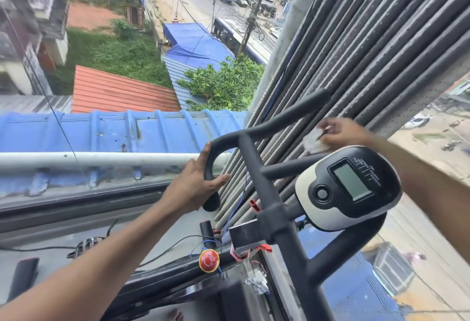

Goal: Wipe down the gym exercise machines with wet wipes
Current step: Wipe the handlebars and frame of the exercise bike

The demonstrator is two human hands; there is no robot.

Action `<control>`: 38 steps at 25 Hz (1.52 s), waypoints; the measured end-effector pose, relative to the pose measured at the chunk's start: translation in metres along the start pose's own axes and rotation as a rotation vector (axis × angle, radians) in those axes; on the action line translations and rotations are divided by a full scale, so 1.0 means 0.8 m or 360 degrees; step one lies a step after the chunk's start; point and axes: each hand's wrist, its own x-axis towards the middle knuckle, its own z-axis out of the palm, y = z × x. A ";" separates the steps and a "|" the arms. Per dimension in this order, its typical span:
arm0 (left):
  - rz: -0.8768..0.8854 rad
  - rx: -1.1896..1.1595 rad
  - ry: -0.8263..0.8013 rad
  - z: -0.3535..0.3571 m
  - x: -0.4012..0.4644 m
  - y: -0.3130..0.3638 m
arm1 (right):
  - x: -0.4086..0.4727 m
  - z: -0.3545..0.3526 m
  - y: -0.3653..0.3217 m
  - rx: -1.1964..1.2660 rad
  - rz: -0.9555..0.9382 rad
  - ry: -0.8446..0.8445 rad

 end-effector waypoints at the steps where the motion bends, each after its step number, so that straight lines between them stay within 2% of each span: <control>1: 0.0016 0.0112 -0.0042 -0.001 -0.005 -0.004 | -0.017 -0.025 -0.018 0.0082 -0.0026 0.0195; 3: 0.0063 0.0363 -0.0104 -0.013 -0.016 -0.012 | -0.052 -0.062 -0.062 0.0022 -0.0111 0.0480; 6: 0.0177 0.0592 -0.0126 -0.036 -0.034 -0.026 | -0.068 -0.055 -0.116 -0.0773 -0.0216 0.0666; 8: 0.0257 0.0677 -0.0127 -0.055 -0.045 -0.042 | -0.075 -0.021 -0.159 -0.1067 -0.0317 0.0611; 13: 0.0451 0.0865 -0.0073 -0.083 -0.073 -0.095 | -0.038 0.148 -0.200 -0.1246 -0.0510 0.0253; 17: 0.0653 0.0873 -0.0193 -0.078 -0.077 -0.106 | 0.027 0.220 -0.168 -0.1583 -0.0280 0.0473; 21: 0.0813 0.0881 -0.0243 -0.076 -0.067 -0.104 | 0.040 0.240 -0.151 -0.1390 -0.0159 0.0688; 26: 0.1027 0.0861 -0.0008 -0.143 0.029 -0.087 | -0.006 0.295 -0.165 -0.0941 -0.0267 0.0571; 31: 0.1544 0.1349 -0.0268 -0.185 0.153 0.015 | -0.071 0.323 -0.144 -0.0501 -0.0086 0.0809; 35: 0.1979 0.1567 -0.0416 -0.146 0.206 0.072 | -0.115 0.339 -0.138 -0.0384 -0.0053 0.0937; 38: 0.2167 0.1610 -0.0467 -0.104 0.232 0.099 | -0.131 0.351 -0.138 -0.0453 -0.0145 0.0888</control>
